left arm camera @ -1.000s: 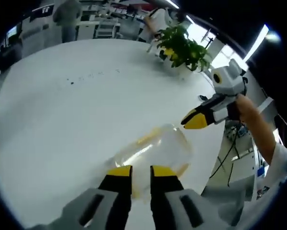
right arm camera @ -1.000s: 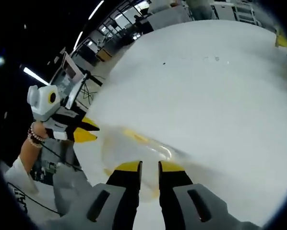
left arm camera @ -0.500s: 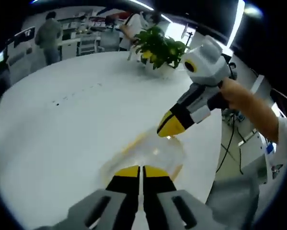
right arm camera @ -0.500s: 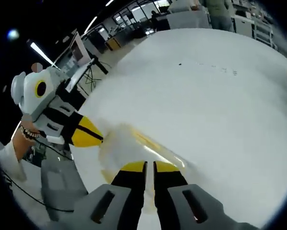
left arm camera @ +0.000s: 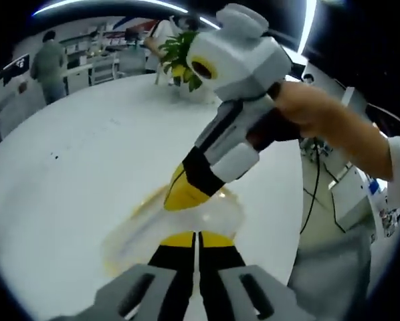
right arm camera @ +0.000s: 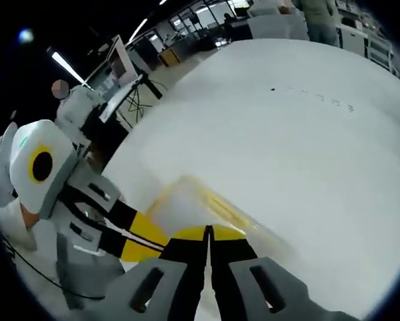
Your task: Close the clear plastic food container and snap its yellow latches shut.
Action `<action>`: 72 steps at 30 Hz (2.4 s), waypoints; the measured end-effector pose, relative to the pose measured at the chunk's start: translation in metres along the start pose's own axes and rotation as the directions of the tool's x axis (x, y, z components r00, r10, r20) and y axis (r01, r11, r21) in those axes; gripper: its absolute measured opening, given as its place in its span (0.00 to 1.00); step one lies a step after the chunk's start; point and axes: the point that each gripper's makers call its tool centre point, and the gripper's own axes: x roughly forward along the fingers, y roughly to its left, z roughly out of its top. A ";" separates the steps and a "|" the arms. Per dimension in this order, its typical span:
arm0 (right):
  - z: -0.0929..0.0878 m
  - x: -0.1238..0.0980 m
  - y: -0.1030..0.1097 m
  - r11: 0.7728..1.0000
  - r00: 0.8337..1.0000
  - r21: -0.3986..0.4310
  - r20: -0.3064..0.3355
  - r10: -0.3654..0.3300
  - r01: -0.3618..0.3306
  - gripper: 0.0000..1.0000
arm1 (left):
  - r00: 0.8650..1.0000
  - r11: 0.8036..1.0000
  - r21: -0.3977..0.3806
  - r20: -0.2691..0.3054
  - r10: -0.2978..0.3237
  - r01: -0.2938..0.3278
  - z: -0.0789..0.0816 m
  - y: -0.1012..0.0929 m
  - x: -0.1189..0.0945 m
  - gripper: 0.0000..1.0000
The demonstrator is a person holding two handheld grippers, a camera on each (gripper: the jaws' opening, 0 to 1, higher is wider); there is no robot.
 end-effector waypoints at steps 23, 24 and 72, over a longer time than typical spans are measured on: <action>0.023 0.007 -0.016 0.999 0.997 0.021 0.065 -0.041 0.040 0.00 | 0.993 0.995 0.001 -0.060 -0.100 0.100 -0.026 -0.036 -0.002 0.00; 0.027 0.007 -0.018 0.998 0.995 0.028 0.081 -0.052 0.050 0.00 | 0.992 0.994 0.006 -0.069 -0.108 0.108 -0.029 -0.038 -0.002 0.00; 0.014 0.006 -0.020 0.864 0.969 -0.503 -0.222 -0.104 -0.023 0.36 | 0.998 0.768 0.638 -0.021 -0.052 0.054 -0.012 -0.013 0.005 0.38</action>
